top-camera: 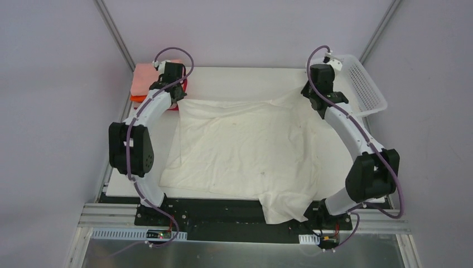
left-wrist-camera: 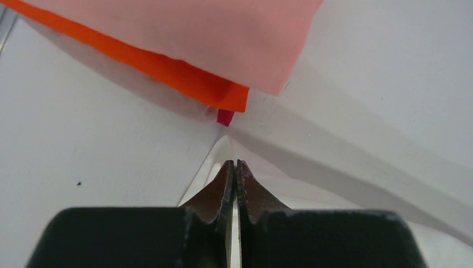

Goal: Fold and stack the t-shirts
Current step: Flatten out the tshirt

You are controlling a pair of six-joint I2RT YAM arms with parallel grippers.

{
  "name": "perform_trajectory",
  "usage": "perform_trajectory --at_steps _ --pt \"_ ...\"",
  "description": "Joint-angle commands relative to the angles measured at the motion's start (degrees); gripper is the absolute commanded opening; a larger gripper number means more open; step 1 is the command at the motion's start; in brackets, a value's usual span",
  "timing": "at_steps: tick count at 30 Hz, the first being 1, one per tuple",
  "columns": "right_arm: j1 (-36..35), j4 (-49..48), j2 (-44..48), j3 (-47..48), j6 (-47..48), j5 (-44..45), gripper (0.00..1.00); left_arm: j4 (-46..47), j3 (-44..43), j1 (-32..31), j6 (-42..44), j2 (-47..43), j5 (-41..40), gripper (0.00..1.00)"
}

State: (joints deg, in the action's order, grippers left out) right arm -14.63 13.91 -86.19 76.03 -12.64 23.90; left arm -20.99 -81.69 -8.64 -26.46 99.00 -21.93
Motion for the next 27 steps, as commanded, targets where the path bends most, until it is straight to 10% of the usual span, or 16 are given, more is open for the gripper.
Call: perform_trajectory --at_steps 1,16,20,27 --pt "1.48 -6.53 -6.24 4.91 -1.74 -4.18 0.0 5.41 -6.39 0.56 1.2 6.95 2.5 0.0" --pt "3.44 -4.1 -27.3 20.68 -2.97 -1.81 0.01 6.07 -28.82 0.72 5.1 28.15 2.97 0.0" --pt "3.69 -4.07 -32.71 25.33 -3.26 -1.67 0.07 5.3 -32.42 0.73 5.82 31.75 2.52 0.37" --pt "3.63 1.75 -34.72 34.47 -2.88 -11.23 0.7 3.42 -35.62 0.6 6.6 29.36 9.49 0.84"
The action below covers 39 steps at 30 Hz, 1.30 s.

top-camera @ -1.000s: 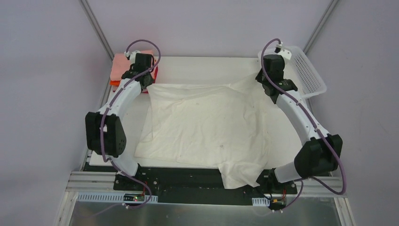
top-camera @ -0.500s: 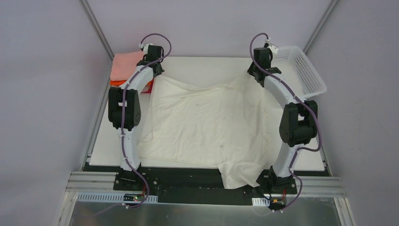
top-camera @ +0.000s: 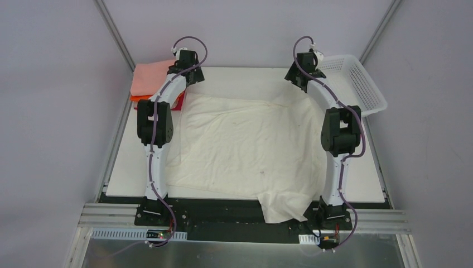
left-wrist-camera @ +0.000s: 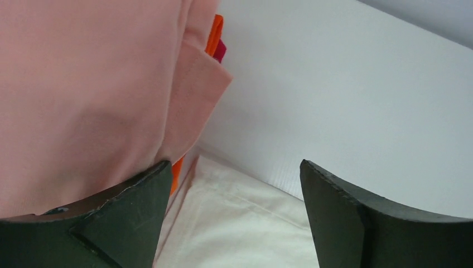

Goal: Fold and stack the t-shirts
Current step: Flatten out the tshirt

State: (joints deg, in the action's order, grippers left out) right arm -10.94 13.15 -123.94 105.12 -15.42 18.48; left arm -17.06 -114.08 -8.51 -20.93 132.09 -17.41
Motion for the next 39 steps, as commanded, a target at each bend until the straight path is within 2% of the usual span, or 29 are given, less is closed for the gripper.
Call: perform_trajectory --at_steps 1,3,5,10,13,18,23,32,39 --pt "-0.35 2.96 4.29 4.71 -0.09 -7.33 0.74 -0.56 -2.73 0.35 1.07 -4.92 6.21 0.89" --pt "-0.91 3.76 7.32 2.03 -0.28 -9.36 0.85 -0.61 -0.7 -0.19 1.02 -7.88 8.2 0.98" --pt "-1.71 5.61 12.54 -4.27 -2.88 -12.82 0.99 -0.69 4.15 -1.67 0.53 -13.53 9.89 0.99" --pt "-1.72 4.53 18.77 -18.06 -12.06 -21.72 0.99 -0.61 19.61 -5.89 -2.97 -23.68 15.75 0.99" --pt "-1.79 0.99 18.62 -22.96 -15.79 -25.27 1.0 -0.16 27.92 -10.08 -4.43 -28.06 17.36 0.99" --pt "-1.86 0.65 12.65 -19.9 -16.59 -26.76 1.0 0.82 38.75 -15.99 -5.75 -31.25 19.04 0.99" --pt "-1.92 -0.37 7.5 -16.94 -17.47 -22.86 0.99 2.9 47.6 -16.36 -8.79 -32.78 19.67 0.99" --pt "-1.98 -6.67 0.16 -10.75 -18.11 -16.41 0.99 4.05 55.52 -16.36 -10.29 -32.88 18.2 0.99" --pt "-1.92 -6.35 -7.8 -0.18 -16.98 -15.49 0.99 4.05 59.82 -16.36 -10.67 -33.0 16.52 0.99"
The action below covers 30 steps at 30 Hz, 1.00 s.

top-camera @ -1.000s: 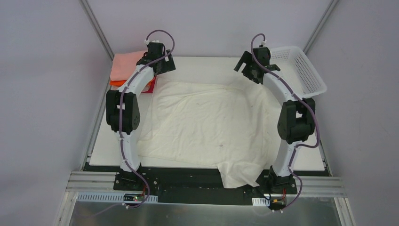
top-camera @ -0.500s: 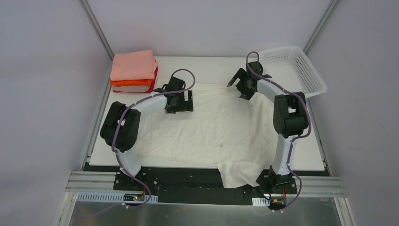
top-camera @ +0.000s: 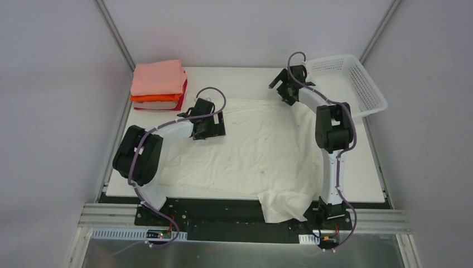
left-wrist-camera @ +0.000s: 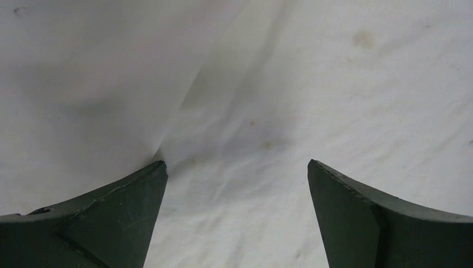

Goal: Fold and stack the t-shirts
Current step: Flatten out the tshirt

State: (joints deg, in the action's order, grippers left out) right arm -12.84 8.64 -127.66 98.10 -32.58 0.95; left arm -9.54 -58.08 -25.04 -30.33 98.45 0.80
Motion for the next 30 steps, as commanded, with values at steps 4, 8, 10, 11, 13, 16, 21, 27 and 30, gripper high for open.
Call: perform_trajectory --at_steps 4,8,10,11,13,16,21,27,30 --pt "-0.07 -1.01 -9.34 14.42 -1.1 1.33 1.0 -3.42 4.17 0.21 -1.3 1.1 -2.07 0.99" --pt "-0.09 -3.65 -13.64 22.16 -1.24 0.41 1.0 -3.47 4.01 0.21 -1.4 1.13 -1.92 0.99" --pt "-0.22 -6.16 -16.55 26.24 -0.68 -2.14 1.0 -3.47 4.09 0.16 -1.4 0.81 -2.18 0.99" --pt "-0.14 -7.2 -17.77 28.21 -0.58 -3.17 0.99 -3.45 4.13 0.16 -1.25 0.71 -2.18 0.99" --pt "-0.15 -8.1 -19.81 32.25 -0.02 -4.81 1.0 -3.47 4.25 0.22 -1.22 0.45 -2.27 0.99" --pt "-0.17 -6.83 -19.83 35.5 4.03 -8.19 0.99 -3.47 4.57 0.17 -1.14 -0.3 -2.06 0.99" --pt "-0.13 -3.04 -10.19 27.58 11.46 -7.21 0.99 -3.47 4.33 0.19 -1.14 -0.22 -1.64 0.99" --pt "-0.1 5.67 1.65 11.4 8.47 0.58 1.0 -3.47 4.06 0.19 -1.16 -0.33 -0.97 0.99" --pt "-0.09 6.3 3.66 5.96 7.52 2.25 1.0 -3.47 4.15 0.23 -0.8 -0.62 -0.89 0.99"
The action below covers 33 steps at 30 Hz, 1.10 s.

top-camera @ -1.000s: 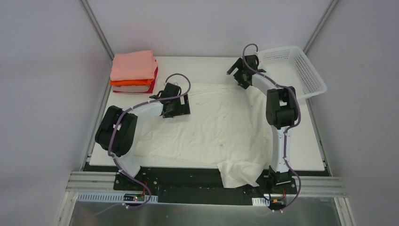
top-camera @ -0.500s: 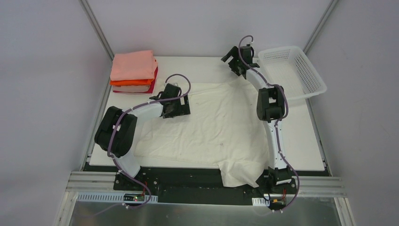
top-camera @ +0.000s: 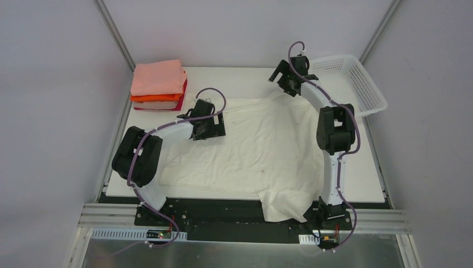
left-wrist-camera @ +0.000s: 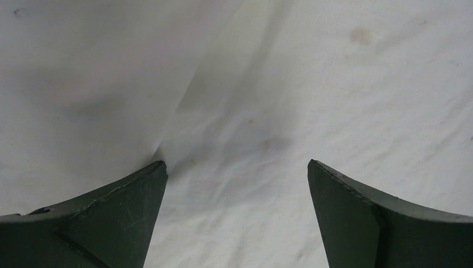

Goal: Fold and stack the t-shirts
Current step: Flatten out the tshirt

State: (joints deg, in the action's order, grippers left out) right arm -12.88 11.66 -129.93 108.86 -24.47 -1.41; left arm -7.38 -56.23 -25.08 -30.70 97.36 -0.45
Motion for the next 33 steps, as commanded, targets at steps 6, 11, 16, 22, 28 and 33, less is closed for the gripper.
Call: perform_trajectory --at_steps 6,11,16,22,28,33 --pt "0.03 3.55 3.46 -5.31 -2.72 4.56 1.0 -5.61 2.31 0.21 -0.35 0.33 0.36 0.99" --pt "0.07 1.42 0.48 -3.04 -3.22 5.64 1.0 -5.63 2.25 0.22 -0.03 0.59 0.36 0.99" --pt "0.24 -1.64 -4.36 3.66 -3.28 5.24 1.0 -5.63 2.14 0.24 0.35 1.15 0.36 0.99" --pt "0.15 -4.72 -13.96 16.66 -6.53 5.33 1.0 -5.63 2.12 0.23 0.55 1.46 1.06 0.99" --pt "-0.8 -14.45 -22.88 30.48 -11.26 7.29 1.0 -5.45 2.24 0.24 -0.01 2.57 3.6 0.99" --pt "-0.75 -8.09 -17.79 28.03 -5.28 6.67 1.0 -5.33 2.59 0.19 -0.39 0.6 3.84 0.99"
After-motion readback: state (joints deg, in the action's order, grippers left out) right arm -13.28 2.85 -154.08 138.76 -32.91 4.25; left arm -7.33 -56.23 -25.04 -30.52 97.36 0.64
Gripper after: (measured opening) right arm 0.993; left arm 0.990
